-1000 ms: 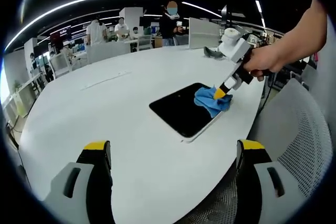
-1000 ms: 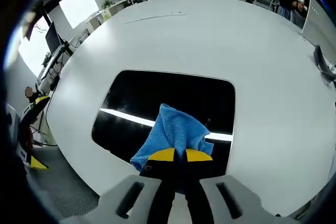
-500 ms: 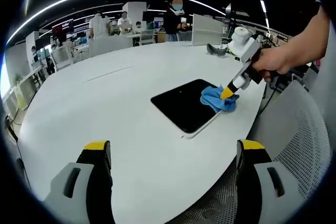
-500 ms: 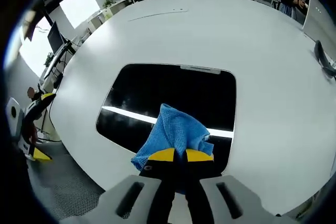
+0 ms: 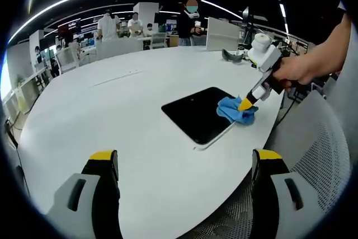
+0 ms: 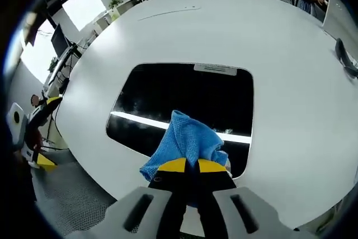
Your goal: Wipe the mirror surface with the cleaning cloth until all visible marks leave the cleaned area.
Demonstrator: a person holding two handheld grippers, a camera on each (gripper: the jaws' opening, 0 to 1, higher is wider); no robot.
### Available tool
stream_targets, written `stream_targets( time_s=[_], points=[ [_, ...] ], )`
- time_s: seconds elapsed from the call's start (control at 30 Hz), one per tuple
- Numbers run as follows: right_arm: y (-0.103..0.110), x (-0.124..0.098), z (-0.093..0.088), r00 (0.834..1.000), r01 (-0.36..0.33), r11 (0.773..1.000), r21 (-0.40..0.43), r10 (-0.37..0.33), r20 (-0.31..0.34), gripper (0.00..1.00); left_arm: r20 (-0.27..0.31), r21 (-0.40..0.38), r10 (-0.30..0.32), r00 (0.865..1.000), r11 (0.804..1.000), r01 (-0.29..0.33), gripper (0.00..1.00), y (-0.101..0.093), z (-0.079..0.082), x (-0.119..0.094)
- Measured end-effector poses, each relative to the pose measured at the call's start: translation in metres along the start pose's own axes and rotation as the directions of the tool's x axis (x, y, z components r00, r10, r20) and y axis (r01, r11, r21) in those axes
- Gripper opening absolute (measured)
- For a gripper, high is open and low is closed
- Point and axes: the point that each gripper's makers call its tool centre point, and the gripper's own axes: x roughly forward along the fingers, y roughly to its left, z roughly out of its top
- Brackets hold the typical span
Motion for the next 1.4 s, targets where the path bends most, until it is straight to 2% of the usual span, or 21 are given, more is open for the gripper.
stream_targets(
  time_s=[0.43, 1.17, 1.4],
  points=[
    [-0.001, -0.002, -0.001, 1.000, -0.017, 1.000, -0.009, 0.017, -0.007, 0.00, 0.009, 0.004, -0.006, 1.000, 1.000, 0.006, 0.99, -0.001, 0.002, 0.002],
    [-0.035, -0.013, -0.007, 1.000, -0.010, 0.999, 0.048, 0.010, -0.002, 0.00, -0.001, 0.011, 0.009, 1.000, 1.000, -0.009, 0.99, 0.000, 0.001, 0.001],
    [-0.036, -0.011, -0.002, 1.000, -0.007, 0.999, 0.053, 0.007, -0.003, 0.00, -0.006, 0.013, 0.011, 1.000, 1.000, -0.011, 0.99, 0.002, 0.000, 0.003]
  ],
)
